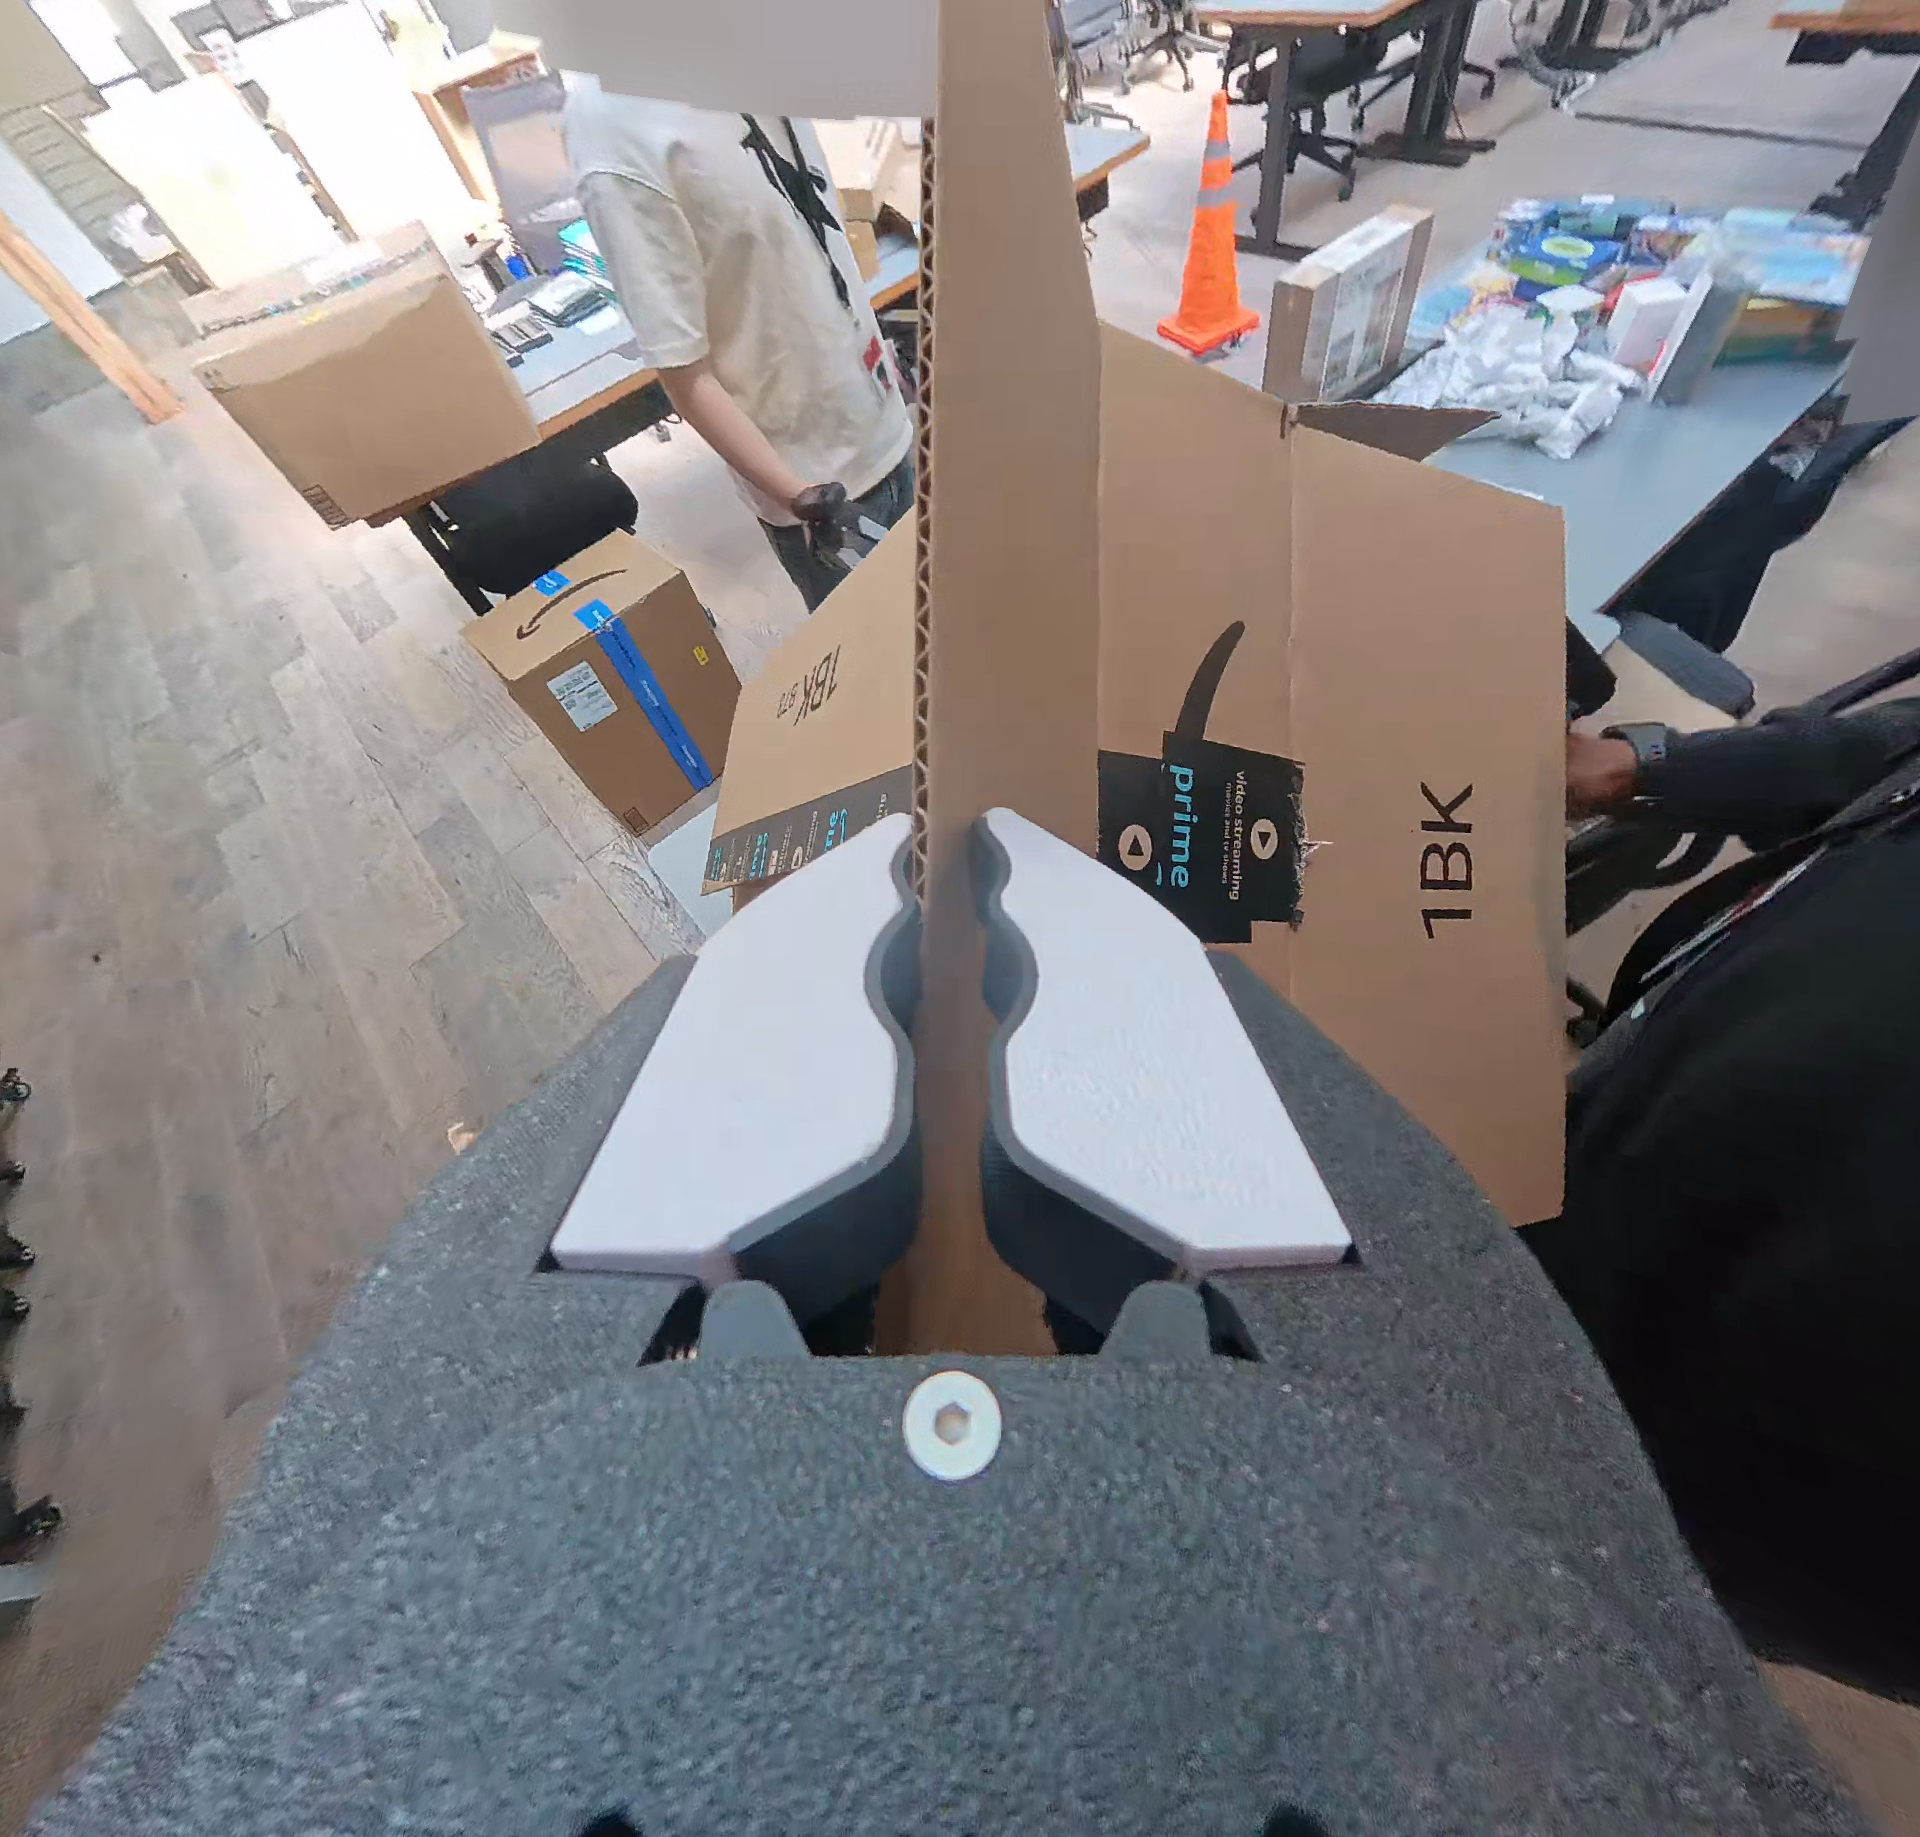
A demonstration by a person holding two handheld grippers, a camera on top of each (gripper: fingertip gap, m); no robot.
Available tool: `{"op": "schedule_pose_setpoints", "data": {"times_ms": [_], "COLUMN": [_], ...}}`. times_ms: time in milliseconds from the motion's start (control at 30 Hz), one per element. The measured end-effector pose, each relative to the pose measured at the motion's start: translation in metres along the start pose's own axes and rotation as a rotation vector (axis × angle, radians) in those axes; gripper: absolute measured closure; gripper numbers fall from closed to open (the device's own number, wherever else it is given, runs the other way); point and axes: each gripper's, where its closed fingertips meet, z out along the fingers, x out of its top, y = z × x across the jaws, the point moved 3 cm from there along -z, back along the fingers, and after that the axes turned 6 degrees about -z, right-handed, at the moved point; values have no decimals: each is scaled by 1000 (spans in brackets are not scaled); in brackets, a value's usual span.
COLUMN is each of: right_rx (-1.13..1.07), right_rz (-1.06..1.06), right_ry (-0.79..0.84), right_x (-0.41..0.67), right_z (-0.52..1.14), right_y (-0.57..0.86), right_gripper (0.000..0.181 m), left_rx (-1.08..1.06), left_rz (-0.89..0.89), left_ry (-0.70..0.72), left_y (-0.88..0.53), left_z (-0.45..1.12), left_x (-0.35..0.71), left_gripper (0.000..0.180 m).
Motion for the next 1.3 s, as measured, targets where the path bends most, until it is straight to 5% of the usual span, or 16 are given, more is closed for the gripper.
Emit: {"op": "schedule_pose_setpoints", "data": {"times_ms": [200, 400, 633, 833, 1033, 1300], "right_rx": [192, 241, 282, 407, 344, 321], "right_rz": [-189, -281, -506, -340, -399, -297], "right_ry": [379, 440, 134, -238, -84, 41], "right_x": [168, 235, 150, 46, 17, 10], "right_z": [-2, 1, 46, 91, 79, 12], "right_y": [-78, -142, -141, -115, -113, -66], "right_gripper": [119, 130, 116, 110, 118, 107], "left_rx": [138, 189, 152, 120, 76, 16], "left_rz": [-104, -191, -205, -220, -248, -288], "left_ry": [130, 189, 206, 216, 205, 133], "left_y": [1, 0, 2, -8, -4, 25], "left_z": [-68, -82, -74, -67, -44, 0], "left_x": [2, -5, 9, 16, 27, 66], "left_gripper": [171, 172, 174, 175, 175, 176]}}
